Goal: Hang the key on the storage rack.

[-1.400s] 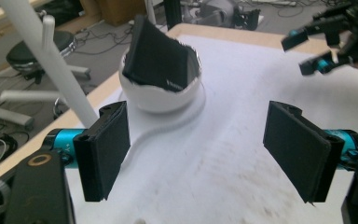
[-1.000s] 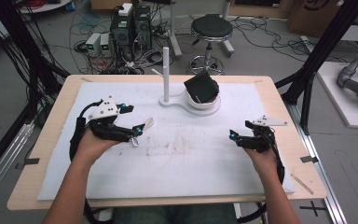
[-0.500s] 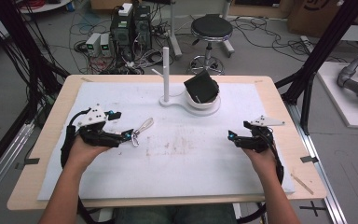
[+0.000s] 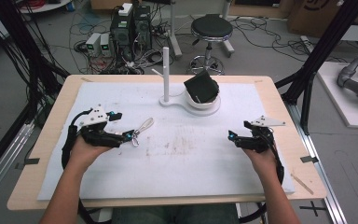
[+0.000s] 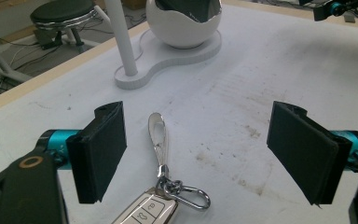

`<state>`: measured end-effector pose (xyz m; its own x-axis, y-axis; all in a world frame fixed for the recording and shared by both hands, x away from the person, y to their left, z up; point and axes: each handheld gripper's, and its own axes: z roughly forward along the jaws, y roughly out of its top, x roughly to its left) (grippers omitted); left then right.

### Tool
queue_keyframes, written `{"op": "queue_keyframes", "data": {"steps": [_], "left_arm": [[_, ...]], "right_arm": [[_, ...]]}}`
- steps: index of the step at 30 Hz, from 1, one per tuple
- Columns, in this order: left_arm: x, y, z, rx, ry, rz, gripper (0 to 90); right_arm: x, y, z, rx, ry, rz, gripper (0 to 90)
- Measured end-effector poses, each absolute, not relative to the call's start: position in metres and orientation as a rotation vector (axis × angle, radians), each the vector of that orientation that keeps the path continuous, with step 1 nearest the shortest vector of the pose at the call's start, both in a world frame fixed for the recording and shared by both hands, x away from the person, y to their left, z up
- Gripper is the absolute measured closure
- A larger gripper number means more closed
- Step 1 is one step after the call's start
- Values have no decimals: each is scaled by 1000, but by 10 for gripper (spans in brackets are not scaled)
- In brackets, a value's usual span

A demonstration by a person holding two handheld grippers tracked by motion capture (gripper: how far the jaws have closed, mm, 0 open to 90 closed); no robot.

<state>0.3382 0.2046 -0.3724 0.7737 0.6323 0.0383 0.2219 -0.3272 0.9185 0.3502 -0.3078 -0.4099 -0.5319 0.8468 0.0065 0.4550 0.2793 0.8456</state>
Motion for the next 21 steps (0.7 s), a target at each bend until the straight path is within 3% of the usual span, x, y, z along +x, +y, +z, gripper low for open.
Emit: {"op": "queue_keyframes", "data": {"steps": [9, 21], "left_arm": [[345, 200, -389, 1936, 699, 471, 197], [384, 184, -428, 1997, 922, 440, 212]], "right_arm": [[354, -303, -411, 1163, 2113, 1171, 201], [354, -300, -411, 1152, 2117, 1166, 201]]}}
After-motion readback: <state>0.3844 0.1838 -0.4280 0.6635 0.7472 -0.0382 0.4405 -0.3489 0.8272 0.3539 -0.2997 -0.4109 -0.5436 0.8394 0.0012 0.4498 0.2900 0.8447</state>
